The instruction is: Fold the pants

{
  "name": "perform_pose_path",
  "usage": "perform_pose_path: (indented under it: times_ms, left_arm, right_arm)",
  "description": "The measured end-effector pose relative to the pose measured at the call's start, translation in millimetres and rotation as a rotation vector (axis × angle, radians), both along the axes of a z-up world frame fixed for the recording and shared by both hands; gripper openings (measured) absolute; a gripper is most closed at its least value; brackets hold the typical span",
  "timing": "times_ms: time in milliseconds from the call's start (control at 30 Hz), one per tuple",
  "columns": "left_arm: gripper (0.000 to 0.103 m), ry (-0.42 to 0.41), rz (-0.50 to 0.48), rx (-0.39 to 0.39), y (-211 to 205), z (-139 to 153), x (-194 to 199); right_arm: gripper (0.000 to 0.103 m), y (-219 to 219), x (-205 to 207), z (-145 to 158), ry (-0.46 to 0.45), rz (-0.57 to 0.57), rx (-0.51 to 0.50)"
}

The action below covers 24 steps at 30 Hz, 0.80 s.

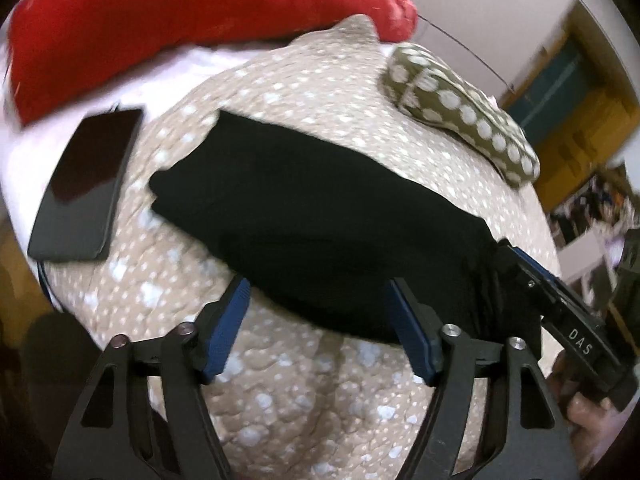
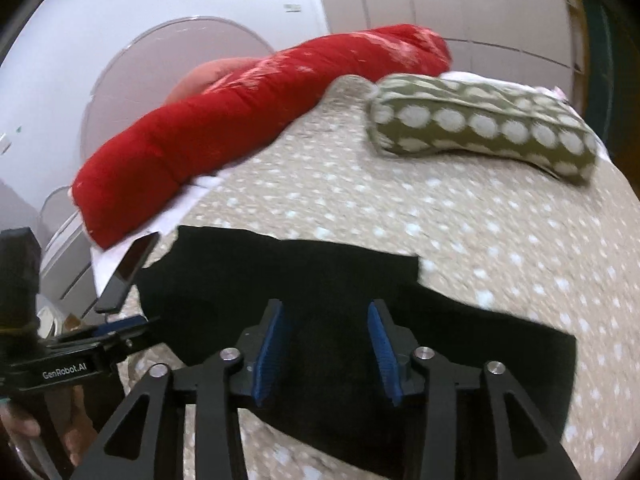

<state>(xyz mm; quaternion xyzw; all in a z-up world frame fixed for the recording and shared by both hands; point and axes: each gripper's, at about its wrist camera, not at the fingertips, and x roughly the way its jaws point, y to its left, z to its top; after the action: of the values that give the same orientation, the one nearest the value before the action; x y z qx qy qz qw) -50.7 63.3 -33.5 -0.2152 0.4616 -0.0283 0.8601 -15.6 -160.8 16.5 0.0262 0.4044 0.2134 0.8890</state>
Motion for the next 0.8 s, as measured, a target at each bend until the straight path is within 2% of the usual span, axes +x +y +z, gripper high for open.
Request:
perform_pose_path:
  times_ms: [67, 200, 300, 433, 533, 600, 700, 767, 800]
  left_arm:
    - [0.076, 0.009, 0.050, -0.036, 13, -5, -2]
    - [0.076, 0.018, 0.116, -0.052, 29, -11, -2]
    - [0.077, 0.015, 0.136, -0.062, 32, -15, 0]
    - [0.085, 0.003, 0.145, -0.056, 29, -20, 6]
    - [0.090, -0.015, 0.142, -0.064, 27, -23, 11]
    - [0.092, -0.018, 0.150, -0.075, 27, -26, 15]
    - [0.092, -0.033, 0.151, -0.083, 28, -28, 18]
    - [0.092, -0.041, 0.150, -0.084, 29, -29, 20]
    - [0.092, -0.048, 0.151, -0.083, 29, -29, 20]
  right_arm:
    - [0.046, 11, 8, -2, -0.005, 0.053, -0.005]
    - [0.046, 48, 32, -5, 0.008, 0.171, -0.041]
    - [0.046, 78, 53, -8, 0.022, 0.228, -0.073]
    - [0.047, 117, 76, -12, 0.026, 0.315, -0.098]
    - [0.050, 139, 95, -22, 0.027, 0.354, -0.133]
    - [0.051, 151, 110, -36, 0.067, 0.374, -0.138]
    - [0.051, 159, 128, -60, 0.171, 0.396, -0.099]
    - [0.041, 154, 130, -64, 0.155, 0.372, -0.018]
    - [0.039, 153, 130, -65, 0.160, 0.364, -0.001]
